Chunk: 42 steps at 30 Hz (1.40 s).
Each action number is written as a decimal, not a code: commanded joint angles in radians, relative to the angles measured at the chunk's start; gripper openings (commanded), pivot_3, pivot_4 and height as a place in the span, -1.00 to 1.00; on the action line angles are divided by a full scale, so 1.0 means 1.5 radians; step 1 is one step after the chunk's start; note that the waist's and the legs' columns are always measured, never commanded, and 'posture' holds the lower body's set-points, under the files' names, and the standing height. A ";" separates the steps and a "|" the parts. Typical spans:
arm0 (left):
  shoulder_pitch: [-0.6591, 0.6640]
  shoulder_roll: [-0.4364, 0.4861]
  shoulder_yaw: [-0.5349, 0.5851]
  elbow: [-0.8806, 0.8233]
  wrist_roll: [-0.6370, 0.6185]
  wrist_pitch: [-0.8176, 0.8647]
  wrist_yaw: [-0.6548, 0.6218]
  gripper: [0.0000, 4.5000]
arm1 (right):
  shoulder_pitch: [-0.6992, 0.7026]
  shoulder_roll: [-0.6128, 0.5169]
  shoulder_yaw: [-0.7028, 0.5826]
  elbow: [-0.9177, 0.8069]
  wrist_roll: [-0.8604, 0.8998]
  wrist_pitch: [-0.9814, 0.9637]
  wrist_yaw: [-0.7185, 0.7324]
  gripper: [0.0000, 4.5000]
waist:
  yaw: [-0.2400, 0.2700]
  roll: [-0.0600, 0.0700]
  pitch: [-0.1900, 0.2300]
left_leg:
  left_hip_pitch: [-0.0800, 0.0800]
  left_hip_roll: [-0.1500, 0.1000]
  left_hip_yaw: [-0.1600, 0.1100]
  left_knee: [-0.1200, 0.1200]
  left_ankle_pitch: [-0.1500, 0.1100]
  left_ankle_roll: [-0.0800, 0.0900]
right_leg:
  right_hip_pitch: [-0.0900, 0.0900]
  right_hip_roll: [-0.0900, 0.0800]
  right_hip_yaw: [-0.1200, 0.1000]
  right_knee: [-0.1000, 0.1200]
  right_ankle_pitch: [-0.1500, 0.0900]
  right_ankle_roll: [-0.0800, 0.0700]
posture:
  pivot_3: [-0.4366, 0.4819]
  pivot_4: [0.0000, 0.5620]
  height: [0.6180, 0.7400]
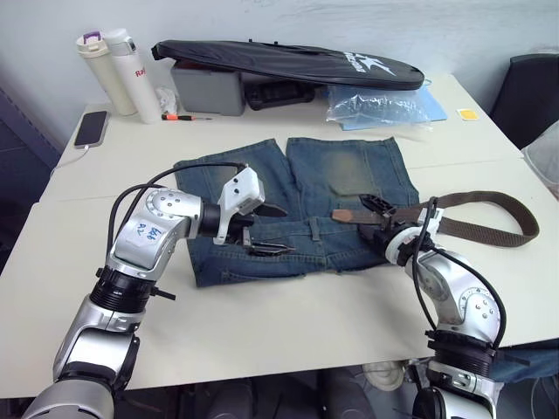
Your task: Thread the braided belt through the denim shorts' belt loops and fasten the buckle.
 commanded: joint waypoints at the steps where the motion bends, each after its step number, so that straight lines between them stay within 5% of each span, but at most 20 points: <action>1: -0.013 0.003 0.011 -0.014 -0.006 -0.005 0.002 1.00 | 0.005 0.023 -0.005 0.036 -0.050 -0.057 -0.025 0.99 | 0.000 -0.002 -0.001 | 0.000 0.000 0.000 0.000 0.000 0.000 | 0.000 0.000 0.000 0.000 0.000 0.000 | -0.05 -0.47 1.00; 16: 0.011 0.002 0.015 -0.027 -0.007 -0.009 0.023 1.00 | 0.066 0.131 -0.010 -0.117 -0.080 -0.220 -0.265 0.99 | 0.015 -0.004 -0.003 | 0.003 0.000 -0.001 -0.001 0.000 -0.001 | 0.004 0.000 -0.001 -0.006 -0.001 -0.001 | -0.05 -0.47 1.00; 33: 0.011 -0.004 0.013 -0.029 -0.009 -0.010 0.032 1.00 | 0.011 0.156 -0.019 -0.026 -0.126 -0.275 -0.157 0.99 | 0.013 -0.009 -0.006 | 0.008 0.001 -0.001 -0.001 -0.001 -0.001 | 0.007 -0.001 0.001 -0.005 -0.007 -0.013 | -0.05 -0.47 1.00; 38: 0.011 -0.006 0.012 -0.032 -0.010 -0.009 0.034 1.00 | -0.003 0.157 -0.013 -0.048 -0.083 -0.246 -0.124 0.99 | 0.012 -0.008 -0.005 | 0.007 0.001 -0.001 -0.002 -0.001 -0.001 | 0.006 0.000 0.002 -0.005 -0.007 -0.013 | -0.05 -0.47 1.00; 42: 0.011 -0.009 0.018 -0.030 -0.014 -0.006 0.038 1.00 | 0.021 0.082 0.046 -0.113 0.005 -0.110 -0.092 0.99 | 0.006 -0.006 -0.002 | 0.007 0.001 -0.001 -0.004 0.000 -0.001 | 0.005 0.000 0.003 -0.005 -0.006 -0.012 | -0.05 -0.47 1.00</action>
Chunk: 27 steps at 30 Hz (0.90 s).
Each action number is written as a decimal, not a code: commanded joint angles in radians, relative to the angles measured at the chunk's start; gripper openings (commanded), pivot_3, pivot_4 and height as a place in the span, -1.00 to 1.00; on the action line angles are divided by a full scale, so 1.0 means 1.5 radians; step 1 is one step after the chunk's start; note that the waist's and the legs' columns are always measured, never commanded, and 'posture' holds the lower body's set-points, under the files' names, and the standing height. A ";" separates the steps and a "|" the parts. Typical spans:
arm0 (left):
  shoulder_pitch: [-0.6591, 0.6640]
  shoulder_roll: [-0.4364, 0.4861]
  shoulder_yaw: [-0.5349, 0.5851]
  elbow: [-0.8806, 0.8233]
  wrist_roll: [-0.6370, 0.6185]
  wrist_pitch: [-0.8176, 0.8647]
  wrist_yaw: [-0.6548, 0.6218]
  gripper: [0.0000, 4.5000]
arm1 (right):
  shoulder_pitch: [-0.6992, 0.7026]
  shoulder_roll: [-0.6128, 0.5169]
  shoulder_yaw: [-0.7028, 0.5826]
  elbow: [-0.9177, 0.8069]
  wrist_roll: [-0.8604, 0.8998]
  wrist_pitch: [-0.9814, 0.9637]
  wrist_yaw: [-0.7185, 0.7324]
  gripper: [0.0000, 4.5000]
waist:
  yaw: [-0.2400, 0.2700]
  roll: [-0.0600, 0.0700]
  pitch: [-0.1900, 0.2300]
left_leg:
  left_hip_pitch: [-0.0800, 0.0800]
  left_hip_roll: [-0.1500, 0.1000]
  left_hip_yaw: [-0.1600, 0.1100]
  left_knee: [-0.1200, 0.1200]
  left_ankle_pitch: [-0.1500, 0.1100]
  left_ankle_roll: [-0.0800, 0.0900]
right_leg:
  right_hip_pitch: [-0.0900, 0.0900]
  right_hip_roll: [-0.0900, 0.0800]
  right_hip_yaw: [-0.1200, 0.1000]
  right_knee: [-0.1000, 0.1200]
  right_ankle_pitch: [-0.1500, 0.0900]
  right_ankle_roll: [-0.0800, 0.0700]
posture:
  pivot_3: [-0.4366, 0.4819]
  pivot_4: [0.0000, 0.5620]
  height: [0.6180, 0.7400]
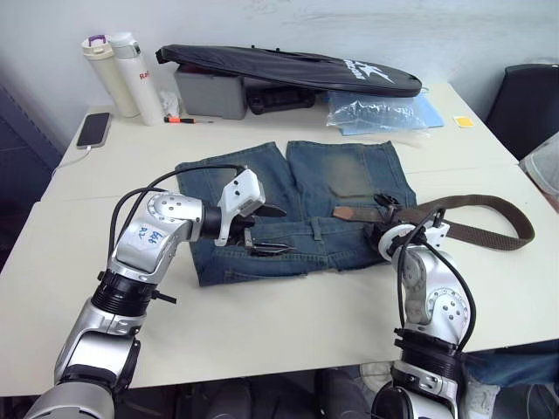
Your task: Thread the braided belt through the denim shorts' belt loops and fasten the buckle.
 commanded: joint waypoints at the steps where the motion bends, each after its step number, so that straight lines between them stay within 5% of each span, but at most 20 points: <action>1: -0.005 -0.004 0.019 -0.021 -0.015 -0.003 0.006 1.00 | 0.028 -0.080 0.053 -0.052 0.078 0.124 0.025 0.99 | -0.002 0.002 0.003 | 0.000 0.000 0.000 -0.001 0.000 0.000 | 0.000 0.000 0.000 0.000 0.000 0.001 | -0.05 -0.47 1.00; 6: -0.020 -0.015 0.015 -0.001 -0.012 -0.012 0.002 1.00 | 0.049 -0.231 0.090 -0.106 0.118 0.224 0.080 0.99 | -0.006 0.004 0.005 | -0.002 0.000 0.003 -0.005 0.000 0.000 | -0.002 0.000 -0.001 -0.001 0.004 0.008 | -0.05 -0.47 1.00; 10: -0.060 -0.061 -0.002 0.061 0.017 -0.052 0.024 1.00 | 0.035 -0.435 0.101 -0.180 -0.038 0.300 0.262 0.99 | 0.003 0.005 0.007 | -0.004 -0.001 0.003 -0.004 0.000 0.001 | -0.003 0.000 -0.002 -0.005 0.005 0.010 | -0.05 -0.47 1.00; 13: -0.098 -0.089 -0.021 0.118 0.041 -0.073 0.027 1.00 | 0.036 -0.559 0.155 -0.218 -0.209 0.306 0.371 0.99 | 0.011 0.004 0.007 | -0.006 -0.001 0.003 -0.001 -0.001 0.002 | -0.003 0.001 -0.003 -0.007 0.006 0.012 | -0.05 -0.47 1.00; 17: -0.131 -0.115 -0.027 0.166 0.054 -0.095 0.024 1.00 | 0.033 -0.633 0.236 -0.213 -0.429 0.254 0.457 0.99 | 0.012 0.003 0.007 | -0.008 -0.001 0.003 0.002 -0.002 0.003 | -0.003 0.001 -0.004 -0.008 0.006 0.013 | -0.05 -0.47 1.00; 21: -0.133 -0.123 -0.031 0.163 0.056 -0.094 0.014 1.00 | 0.007 -0.731 0.398 -0.179 -0.730 0.154 0.560 0.99 | 0.011 0.004 0.007 | -0.009 -0.002 0.003 0.003 -0.001 0.003 | -0.003 0.000 -0.004 -0.011 0.007 0.015 | -0.05 -0.47 1.00; 27: -0.116 -0.119 -0.027 0.139 0.058 -0.079 0.020 1.00 | -0.068 -0.752 0.534 -0.091 -1.023 0.005 0.646 0.99 | 0.010 0.004 0.008 | -0.009 -0.002 0.003 0.003 0.000 0.000 | -0.003 0.000 -0.004 -0.011 0.008 0.015 | -0.05 -0.47 1.00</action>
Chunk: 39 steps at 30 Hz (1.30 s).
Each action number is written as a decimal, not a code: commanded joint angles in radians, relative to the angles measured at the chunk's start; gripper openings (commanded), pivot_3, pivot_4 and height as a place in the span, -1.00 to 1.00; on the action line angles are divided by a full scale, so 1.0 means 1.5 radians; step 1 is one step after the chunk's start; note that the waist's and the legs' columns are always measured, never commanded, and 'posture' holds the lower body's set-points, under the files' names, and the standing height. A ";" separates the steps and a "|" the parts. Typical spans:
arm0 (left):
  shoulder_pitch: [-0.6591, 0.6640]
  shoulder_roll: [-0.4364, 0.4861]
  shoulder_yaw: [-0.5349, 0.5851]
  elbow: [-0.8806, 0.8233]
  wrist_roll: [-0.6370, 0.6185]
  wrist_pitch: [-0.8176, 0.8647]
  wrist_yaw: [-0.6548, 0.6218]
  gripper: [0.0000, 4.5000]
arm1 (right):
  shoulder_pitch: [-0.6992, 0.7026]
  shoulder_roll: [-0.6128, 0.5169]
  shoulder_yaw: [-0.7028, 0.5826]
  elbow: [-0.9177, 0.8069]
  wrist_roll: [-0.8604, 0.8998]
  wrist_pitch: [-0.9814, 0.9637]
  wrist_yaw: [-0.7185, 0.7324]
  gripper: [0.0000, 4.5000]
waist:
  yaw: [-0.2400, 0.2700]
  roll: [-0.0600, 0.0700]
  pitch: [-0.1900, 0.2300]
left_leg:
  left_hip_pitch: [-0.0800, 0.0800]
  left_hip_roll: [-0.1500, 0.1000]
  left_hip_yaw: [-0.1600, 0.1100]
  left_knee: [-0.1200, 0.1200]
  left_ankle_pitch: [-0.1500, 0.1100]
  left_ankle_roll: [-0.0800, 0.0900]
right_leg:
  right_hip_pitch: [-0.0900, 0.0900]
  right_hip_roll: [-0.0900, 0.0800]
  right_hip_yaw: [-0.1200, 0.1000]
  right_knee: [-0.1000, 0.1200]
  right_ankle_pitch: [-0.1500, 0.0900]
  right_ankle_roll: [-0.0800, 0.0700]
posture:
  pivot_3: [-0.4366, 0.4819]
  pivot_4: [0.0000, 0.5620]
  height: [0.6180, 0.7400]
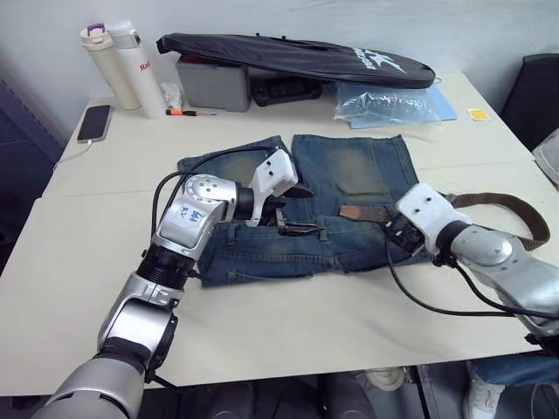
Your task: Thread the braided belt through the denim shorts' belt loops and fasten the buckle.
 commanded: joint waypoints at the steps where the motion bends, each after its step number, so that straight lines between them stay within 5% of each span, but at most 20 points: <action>1: 0.008 0.006 0.008 -0.045 -0.002 0.009 0.007 1.00 | -0.065 -0.001 0.073 0.055 -0.203 -0.122 0.056 0.99 | 0.000 0.000 0.000 | 0.000 0.000 0.000 0.000 0.000 0.000 | 0.000 0.000 0.000 0.000 0.000 0.000 | -0.05 -0.47 1.00; 7: 0.043 0.013 0.011 -0.099 -0.006 0.049 0.028 1.00 | -0.097 0.046 0.130 0.138 -0.329 -0.210 0.111 0.99 | 0.000 0.000 0.000 | 0.000 0.000 0.000 0.001 0.000 -0.001 | 0.001 0.000 0.000 0.000 0.000 0.000 | -0.05 -0.47 1.00; 14: 0.061 0.023 0.019 -0.136 -0.009 0.080 0.045 1.00 | -0.079 0.101 0.091 0.180 -0.397 -0.269 0.165 0.99 | 0.001 0.000 0.000 | 0.001 0.000 0.000 0.002 0.000 -0.002 | 0.002 0.000 0.000 0.000 0.001 0.001 | -0.05 -0.47 1.00; 25: 0.060 0.022 0.019 -0.142 -0.012 0.088 0.052 1.00 | -0.075 0.155 0.060 0.221 -0.524 -0.198 0.189 0.99 | 0.005 -0.001 -0.001 | 0.001 0.000 0.000 0.003 0.001 -0.002 | 0.003 -0.001 0.000 0.002 0.001 0.001 | -0.05 -0.47 1.00; 29: 0.060 0.021 0.019 -0.141 -0.012 0.088 0.054 1.00 | -0.050 0.173 0.053 0.202 -0.529 -0.179 0.217 0.41 | 0.010 -0.001 -0.001 | 0.001 0.000 0.000 0.003 0.001 -0.002 | 0.003 -0.001 0.000 0.005 0.001 0.001 | -0.05 -0.47 1.00; 35: 0.060 0.023 0.019 -0.137 -0.011 0.085 0.054 1.00 | -0.026 0.182 0.046 0.176 -0.551 -0.202 0.229 -0.98 | 0.016 -0.001 -0.001 | 0.001 -0.001 0.000 0.003 0.001 -0.002 | 0.003 -0.001 0.000 0.005 0.001 0.001 | -0.05 -0.47 1.00; 39: 0.058 0.023 0.017 -0.133 -0.010 0.082 0.053 1.00 | -0.003 0.166 0.012 0.157 -0.549 -0.256 0.214 -0.98 | 0.017 -0.001 -0.001 | 0.001 0.000 0.000 0.003 0.001 -0.003 | 0.003 -0.001 0.000 0.005 0.001 0.001 | -0.05 -0.47 1.00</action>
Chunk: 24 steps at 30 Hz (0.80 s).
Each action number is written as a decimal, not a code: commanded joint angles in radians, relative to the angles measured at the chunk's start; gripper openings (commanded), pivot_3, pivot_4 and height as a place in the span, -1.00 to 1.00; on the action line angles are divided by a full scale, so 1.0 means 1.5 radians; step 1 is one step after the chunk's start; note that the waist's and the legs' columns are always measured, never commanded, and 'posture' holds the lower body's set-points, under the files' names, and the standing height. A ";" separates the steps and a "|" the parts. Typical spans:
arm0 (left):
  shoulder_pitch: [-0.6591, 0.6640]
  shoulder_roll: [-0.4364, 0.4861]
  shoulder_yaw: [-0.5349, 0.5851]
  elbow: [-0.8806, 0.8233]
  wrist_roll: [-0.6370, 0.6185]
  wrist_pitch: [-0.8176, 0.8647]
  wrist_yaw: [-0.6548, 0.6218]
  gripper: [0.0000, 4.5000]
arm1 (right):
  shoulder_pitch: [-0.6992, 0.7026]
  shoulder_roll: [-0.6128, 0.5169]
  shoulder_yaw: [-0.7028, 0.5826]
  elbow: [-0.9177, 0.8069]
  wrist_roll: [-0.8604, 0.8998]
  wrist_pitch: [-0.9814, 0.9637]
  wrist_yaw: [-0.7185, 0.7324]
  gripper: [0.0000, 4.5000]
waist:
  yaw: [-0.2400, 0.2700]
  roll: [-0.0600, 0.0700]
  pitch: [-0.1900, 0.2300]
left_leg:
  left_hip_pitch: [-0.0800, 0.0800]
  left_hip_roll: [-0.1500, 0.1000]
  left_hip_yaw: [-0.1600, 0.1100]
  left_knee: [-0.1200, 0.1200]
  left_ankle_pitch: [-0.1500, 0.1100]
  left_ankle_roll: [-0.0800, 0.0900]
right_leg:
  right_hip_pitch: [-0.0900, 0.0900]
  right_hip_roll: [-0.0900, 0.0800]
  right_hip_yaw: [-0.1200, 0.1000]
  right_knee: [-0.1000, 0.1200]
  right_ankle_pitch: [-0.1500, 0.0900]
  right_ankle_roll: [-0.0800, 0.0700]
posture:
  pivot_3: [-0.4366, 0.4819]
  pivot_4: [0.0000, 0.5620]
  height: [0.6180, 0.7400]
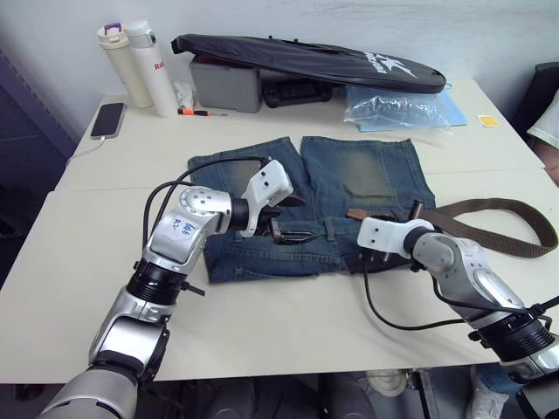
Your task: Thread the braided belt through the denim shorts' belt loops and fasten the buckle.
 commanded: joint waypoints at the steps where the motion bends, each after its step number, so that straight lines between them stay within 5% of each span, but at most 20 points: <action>1: -0.003 0.001 0.011 -0.014 -0.008 -0.010 0.000 1.00 | 0.028 -0.017 -0.050 -0.023 0.007 -0.055 -0.006 -0.98 | 0.001 0.000 0.000 | 0.000 0.000 0.000 0.000 0.000 0.000 | 0.000 0.000 0.000 0.000 0.000 0.000 | -0.05 -0.47 1.00; 9: -0.001 0.001 0.003 -0.008 -0.005 -0.019 -0.008 1.00 | 0.106 -0.033 -0.179 -0.044 0.099 -0.271 -0.025 -0.98 | -0.001 0.000 0.000 | 0.000 0.000 0.000 0.000 0.000 0.000 | 0.000 0.000 0.000 0.000 0.000 0.000 | -0.05 -0.47 1.00; 24: 0.003 0.007 0.006 -0.017 -0.006 -0.014 -0.006 1.00 | 0.075 0.048 -0.101 -0.017 0.041 -0.380 -0.008 -0.98 | -0.015 0.000 0.000 | 0.000 0.000 0.000 0.000 0.000 0.000 | 0.000 0.000 0.000 0.001 0.000 0.000 | -0.05 -0.47 1.00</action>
